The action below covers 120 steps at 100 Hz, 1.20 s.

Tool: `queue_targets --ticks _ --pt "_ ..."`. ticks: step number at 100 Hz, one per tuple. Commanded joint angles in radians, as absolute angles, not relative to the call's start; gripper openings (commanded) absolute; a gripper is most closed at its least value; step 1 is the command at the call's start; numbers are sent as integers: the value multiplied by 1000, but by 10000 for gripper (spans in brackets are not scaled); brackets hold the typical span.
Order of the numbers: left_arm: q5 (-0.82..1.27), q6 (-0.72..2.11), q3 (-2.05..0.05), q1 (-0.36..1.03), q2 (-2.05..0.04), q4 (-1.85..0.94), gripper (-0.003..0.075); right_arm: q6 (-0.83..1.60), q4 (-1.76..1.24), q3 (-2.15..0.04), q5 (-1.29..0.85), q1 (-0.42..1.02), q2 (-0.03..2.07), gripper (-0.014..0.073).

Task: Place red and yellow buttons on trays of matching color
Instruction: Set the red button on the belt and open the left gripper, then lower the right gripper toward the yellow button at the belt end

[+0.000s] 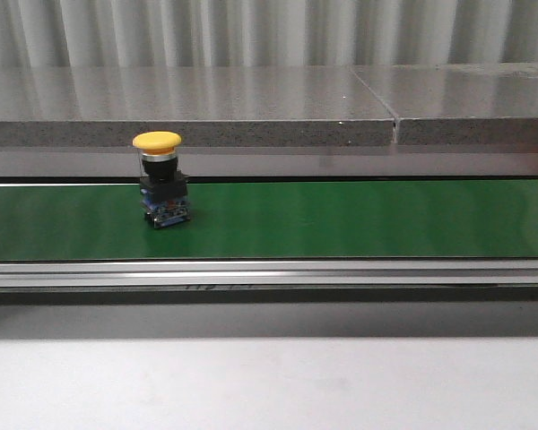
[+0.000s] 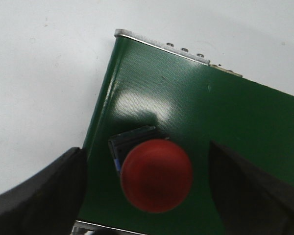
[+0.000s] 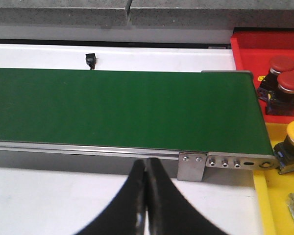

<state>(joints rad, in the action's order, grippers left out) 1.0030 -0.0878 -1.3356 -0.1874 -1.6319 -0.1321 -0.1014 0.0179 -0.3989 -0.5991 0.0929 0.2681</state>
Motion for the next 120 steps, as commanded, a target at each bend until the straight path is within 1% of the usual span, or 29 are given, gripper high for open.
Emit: queue_targets --ticks 1,12,19,23,28,33,38,40,45,47,50,52,65,84,107,120 --pt "957 -85 -1364 -180 -1580 -156 535 -96 24 -424 -520 96 274 -67" --pt "919 -44 -1364 -150 -1530 -157 522 -96 24 -424 -520 96 274 -67" --pt "891 -9 -1364 -121 -1487 -157 501 -96 24 -424 -520 96 274 -67" --pt "878 9 -1364 -104 -1461 -157 477 -96 24 -424 -520 96 274 -67" --pt "866 31 -1364 -83 -1431 -157 429 -96 24 -424 -520 96 274 -67" --pt "864 58 -1362 -59 -1403 -157 358 -96 24 -424 -520 96 274 -67" --pt "862 72 -1358 -35 -1375 -157 249 -96 24 -424 -520 96 274 -67" --pt "862 74 -1356 -25 -1363 -157 218 -96 24 -424 -520 96 274 -67" --pt "860 78 -1344 -2 -1333 -157 101 -96 24 -424 -520 96 274 -67" --pt "857 84 -1337 8 -1321 -157 73 -96 24 -424 -520 96 274 -67" --pt "849 96 -1327 21 -1299 -157 6 -96 24 -424 -520 96 274 -67" --pt "842 105 -1319 31 -1290 -157 -21 -96 24 -424 -520 96 274 -67" --pt "790 136 -1249 85 -1200 -157 -20 -96 24 -424 -520 96 274 -67" --pt "707 136 -1104 125 -1049 -157 -20 -96 24 -424 -520 96 274 -67" --pt "684 171 -925 139 -845 -179 -20 -96 24 -424 -520 96 274 -67" --pt "684 171 -836 139 -712 -183 -20 -96 86 -424 -520 96 274 -67"
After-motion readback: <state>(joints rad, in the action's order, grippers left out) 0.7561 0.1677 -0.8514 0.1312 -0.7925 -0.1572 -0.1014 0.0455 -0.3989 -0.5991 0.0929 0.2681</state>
